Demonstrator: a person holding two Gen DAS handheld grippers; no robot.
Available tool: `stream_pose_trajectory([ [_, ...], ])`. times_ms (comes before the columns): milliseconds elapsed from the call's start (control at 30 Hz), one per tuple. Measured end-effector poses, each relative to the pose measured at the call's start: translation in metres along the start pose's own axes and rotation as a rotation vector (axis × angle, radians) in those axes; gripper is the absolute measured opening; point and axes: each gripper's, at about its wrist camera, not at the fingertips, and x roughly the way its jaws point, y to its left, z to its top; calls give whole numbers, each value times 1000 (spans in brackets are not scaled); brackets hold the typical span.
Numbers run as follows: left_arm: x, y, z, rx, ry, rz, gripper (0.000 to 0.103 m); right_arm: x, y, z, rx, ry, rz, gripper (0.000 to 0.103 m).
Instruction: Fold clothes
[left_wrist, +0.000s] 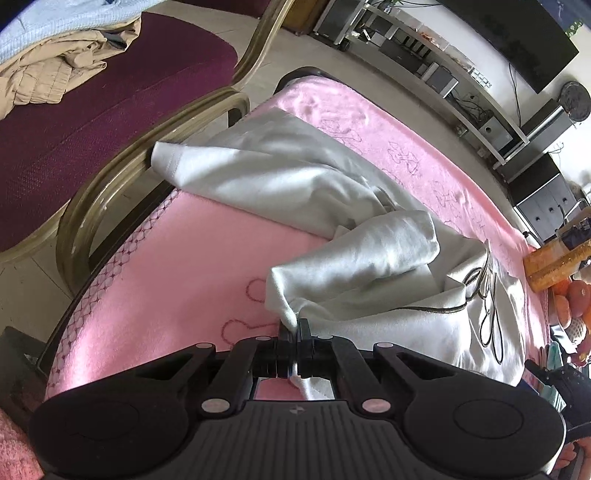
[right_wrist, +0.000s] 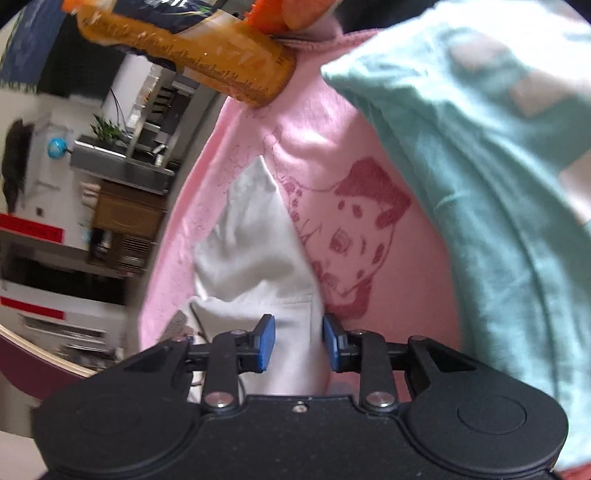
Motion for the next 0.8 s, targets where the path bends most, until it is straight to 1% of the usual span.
stream_pose_trajectory([
  [200,3,2,-1,-9,12,1,0,0,-5,-2,12,-51,41,28],
  [300,5,3,-1,-11,14,5,0,6,-7,-2,6,-51,71,28],
  [333,5,3,-1,-13,15,6,0,8,-9,-1,15,-30,91,29],
  [433,8,3,-1,-14,18,11,0,20,-12,-2,48,144,155,29],
  [500,10,2,-1,-14,22,13,0,28,-10,-9,24,254,168,29],
  [533,10,2,-2,-14,24,13,0,29,-7,-12,-3,275,167,29],
  [567,11,2,-2,-14,25,13,0,28,-3,-13,-40,267,162,29],
  [600,11,2,-2,-14,27,13,0,25,-2,-12,-53,229,157,29],
  [633,12,2,-2,-15,28,14,0,21,-2,-10,-43,166,153,32],
  [667,12,3,-2,-15,28,15,0,16,-6,-9,-8,94,156,35],
  [700,12,3,-3,-17,29,17,0,9,-13,-7,49,13,166,42],
  [733,12,4,-3,-20,30,18,0,8,-19,-6,100,-9,187,42],
  [800,13,5,-2,-26,33,19,0,13,-28,-6,189,50,246,42],
])
